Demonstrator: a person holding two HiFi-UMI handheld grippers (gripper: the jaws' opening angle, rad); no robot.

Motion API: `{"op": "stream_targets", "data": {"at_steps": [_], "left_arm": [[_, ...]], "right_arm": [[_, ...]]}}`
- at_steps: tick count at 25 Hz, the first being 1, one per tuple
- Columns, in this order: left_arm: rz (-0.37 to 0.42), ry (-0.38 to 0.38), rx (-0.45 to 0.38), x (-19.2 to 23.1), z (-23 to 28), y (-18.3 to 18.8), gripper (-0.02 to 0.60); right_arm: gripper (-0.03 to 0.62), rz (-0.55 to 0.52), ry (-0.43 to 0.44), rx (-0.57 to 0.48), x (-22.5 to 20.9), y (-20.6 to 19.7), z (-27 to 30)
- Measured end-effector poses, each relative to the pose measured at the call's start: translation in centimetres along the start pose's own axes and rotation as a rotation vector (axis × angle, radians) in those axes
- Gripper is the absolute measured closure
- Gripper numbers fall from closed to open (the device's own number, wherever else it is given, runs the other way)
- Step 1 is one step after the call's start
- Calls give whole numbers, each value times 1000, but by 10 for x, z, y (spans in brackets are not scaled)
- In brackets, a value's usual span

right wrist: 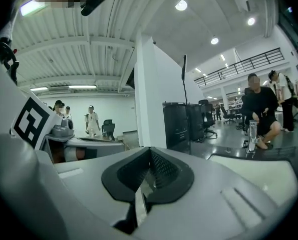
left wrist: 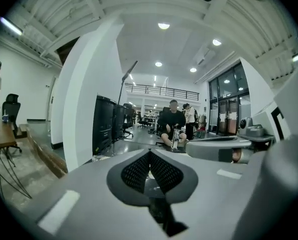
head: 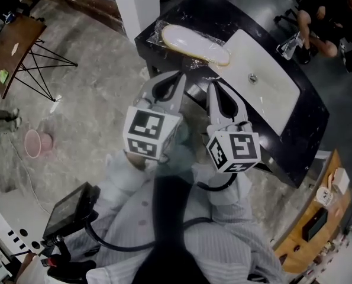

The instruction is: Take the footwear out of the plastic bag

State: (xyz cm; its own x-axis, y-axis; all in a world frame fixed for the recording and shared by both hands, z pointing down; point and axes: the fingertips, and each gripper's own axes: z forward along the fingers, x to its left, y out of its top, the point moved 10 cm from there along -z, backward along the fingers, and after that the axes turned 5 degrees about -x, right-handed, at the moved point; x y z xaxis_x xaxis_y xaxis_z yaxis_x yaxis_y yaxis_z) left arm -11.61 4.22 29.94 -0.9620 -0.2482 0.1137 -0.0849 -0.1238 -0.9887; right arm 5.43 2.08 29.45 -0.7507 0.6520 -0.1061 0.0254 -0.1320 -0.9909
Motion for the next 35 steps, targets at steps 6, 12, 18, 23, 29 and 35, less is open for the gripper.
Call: {"op": "stream_targets", "data": {"at_steps": [6, 12, 18, 23, 29, 35], "left_arm": [[-84, -59, 110, 57, 98, -3, 580], [-187, -162, 248, 118, 167, -2, 576], [-334, -379, 452, 182, 196, -13, 461], [-497, -514, 640, 236, 208, -25, 343], [-575, -558, 779, 277, 217, -46, 291], [-626, -623, 894, 271, 227, -72, 272]], "right_arm": [[580, 20, 30, 89, -70, -3, 85], [580, 126, 78, 235, -134, -12, 143], [564, 507, 120, 431, -202, -57, 141], [437, 754, 188, 521, -243, -91, 133], [371, 912, 312, 598, -276, -123, 138], [338, 989, 479, 674, -285, -149, 162]]}}
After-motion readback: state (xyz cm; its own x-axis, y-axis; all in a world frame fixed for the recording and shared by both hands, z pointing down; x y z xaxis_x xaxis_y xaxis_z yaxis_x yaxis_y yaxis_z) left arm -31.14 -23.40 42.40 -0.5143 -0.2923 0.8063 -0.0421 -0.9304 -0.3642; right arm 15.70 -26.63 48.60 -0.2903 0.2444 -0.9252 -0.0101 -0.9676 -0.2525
